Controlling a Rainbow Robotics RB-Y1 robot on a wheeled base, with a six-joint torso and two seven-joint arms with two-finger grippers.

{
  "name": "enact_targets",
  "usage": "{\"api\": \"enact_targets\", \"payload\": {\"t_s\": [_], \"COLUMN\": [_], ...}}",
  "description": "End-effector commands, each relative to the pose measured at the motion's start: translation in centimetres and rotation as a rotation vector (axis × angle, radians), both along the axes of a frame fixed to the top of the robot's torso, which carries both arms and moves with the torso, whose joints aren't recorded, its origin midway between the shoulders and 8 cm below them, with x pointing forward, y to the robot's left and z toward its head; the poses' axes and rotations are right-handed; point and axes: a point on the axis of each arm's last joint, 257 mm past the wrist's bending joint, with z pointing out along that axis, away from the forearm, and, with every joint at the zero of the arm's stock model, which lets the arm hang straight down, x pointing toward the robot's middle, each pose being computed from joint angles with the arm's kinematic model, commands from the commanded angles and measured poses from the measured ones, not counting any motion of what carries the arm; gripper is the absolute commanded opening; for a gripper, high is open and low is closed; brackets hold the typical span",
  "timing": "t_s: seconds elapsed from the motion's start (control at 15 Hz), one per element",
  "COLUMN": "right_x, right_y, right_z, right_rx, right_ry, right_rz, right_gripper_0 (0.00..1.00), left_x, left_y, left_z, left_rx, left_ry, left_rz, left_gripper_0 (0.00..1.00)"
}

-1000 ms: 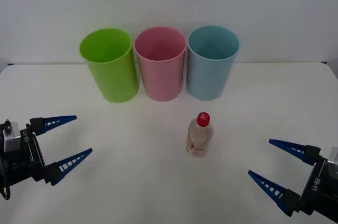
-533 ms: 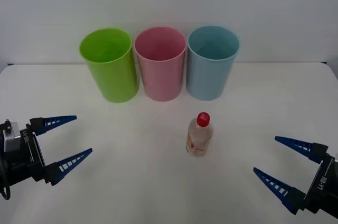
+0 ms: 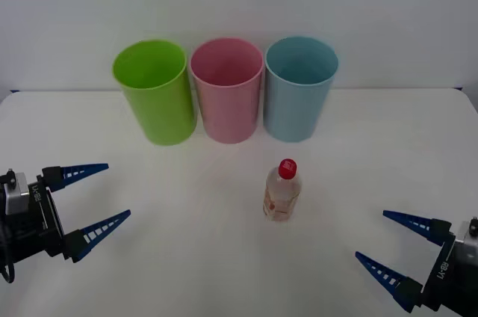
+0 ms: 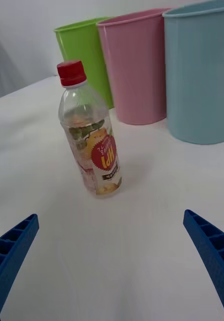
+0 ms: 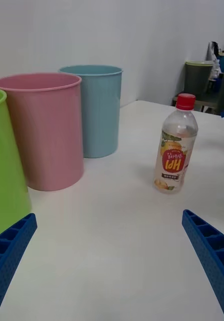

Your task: Grasp the object on the table and drop it into the matching bin: aluminum can to the light blue bin, PET bottle to the pink bin.

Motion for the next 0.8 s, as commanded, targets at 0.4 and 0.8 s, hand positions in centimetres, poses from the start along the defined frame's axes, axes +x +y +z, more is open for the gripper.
{"api": "enact_targets", "payload": {"t_s": [0.4, 0.8], "right_x": [3.3, 6.9], "right_y": [3.2, 8.8], "right_z": [-3.2, -3.3], "right_rx": [0.036, 0.026], "right_ry": [-0.023, -0.068], "right_rz": [-0.005, -0.015], "right_gripper_0": [1.00, 1.00], "left_x": [0.0, 0.0], "left_y": [0.0, 0.0], "left_z": [0.0, 0.0], "left_rx": [0.000, 0.000], "left_ry": [0.000, 0.000], "left_rz": [0.000, 0.000], "left_gripper_0": [1.00, 1.00]}}
